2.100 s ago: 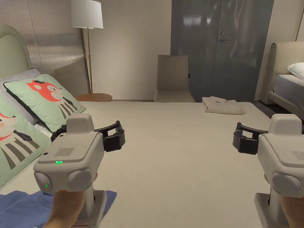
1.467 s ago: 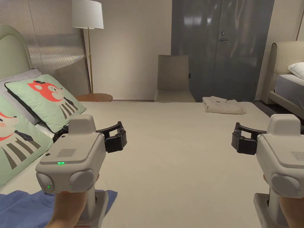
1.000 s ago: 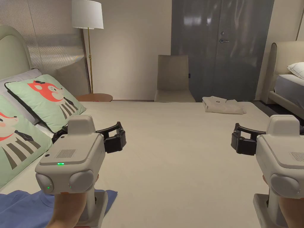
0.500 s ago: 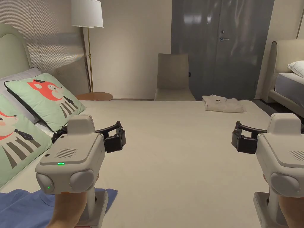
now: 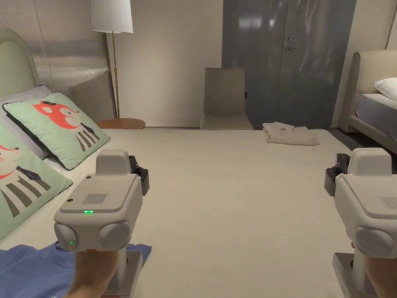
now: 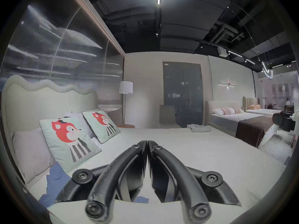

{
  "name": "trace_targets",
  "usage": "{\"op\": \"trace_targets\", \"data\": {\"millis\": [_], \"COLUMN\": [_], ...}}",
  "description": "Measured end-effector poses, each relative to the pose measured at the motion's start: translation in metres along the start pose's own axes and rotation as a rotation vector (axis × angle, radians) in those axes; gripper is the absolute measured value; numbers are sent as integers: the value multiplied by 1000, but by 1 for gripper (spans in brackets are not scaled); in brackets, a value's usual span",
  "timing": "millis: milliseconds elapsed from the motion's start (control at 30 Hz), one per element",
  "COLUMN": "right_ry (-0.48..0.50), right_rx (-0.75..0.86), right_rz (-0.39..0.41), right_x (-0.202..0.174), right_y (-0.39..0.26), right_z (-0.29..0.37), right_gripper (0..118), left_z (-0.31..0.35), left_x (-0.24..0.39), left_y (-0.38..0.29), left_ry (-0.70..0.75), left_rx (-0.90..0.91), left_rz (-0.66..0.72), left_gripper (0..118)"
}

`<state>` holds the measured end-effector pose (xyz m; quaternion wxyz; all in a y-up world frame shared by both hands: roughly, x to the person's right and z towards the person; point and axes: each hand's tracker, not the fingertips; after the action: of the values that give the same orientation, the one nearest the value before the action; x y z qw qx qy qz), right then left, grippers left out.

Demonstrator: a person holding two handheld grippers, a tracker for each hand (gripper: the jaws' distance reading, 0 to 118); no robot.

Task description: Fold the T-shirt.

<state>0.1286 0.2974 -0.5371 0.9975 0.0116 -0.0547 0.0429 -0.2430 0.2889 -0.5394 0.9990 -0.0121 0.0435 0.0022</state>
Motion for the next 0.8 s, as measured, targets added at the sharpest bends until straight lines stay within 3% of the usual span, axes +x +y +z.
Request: {"op": "trace_targets", "data": {"millis": [233, 567, 800], "right_ry": [77, 376, 429], "right_rx": [15, 34, 0], "right_rz": [-16, -33, -11], "right_x": [-37, -159, -186], "right_y": [8, 12, -2], "right_z": [-13, -22, -24], "right_gripper": [1, 1, 1], "left_z": [16, 72, 72], "left_x": [-40, -147, -160], "left_y": [7, 13, -10], "left_ry": [64, 357, 375], "left_rx": [14, 22, -44], "left_rz": [3, -3, 7], "left_gripper": [0, 0, 0]}}
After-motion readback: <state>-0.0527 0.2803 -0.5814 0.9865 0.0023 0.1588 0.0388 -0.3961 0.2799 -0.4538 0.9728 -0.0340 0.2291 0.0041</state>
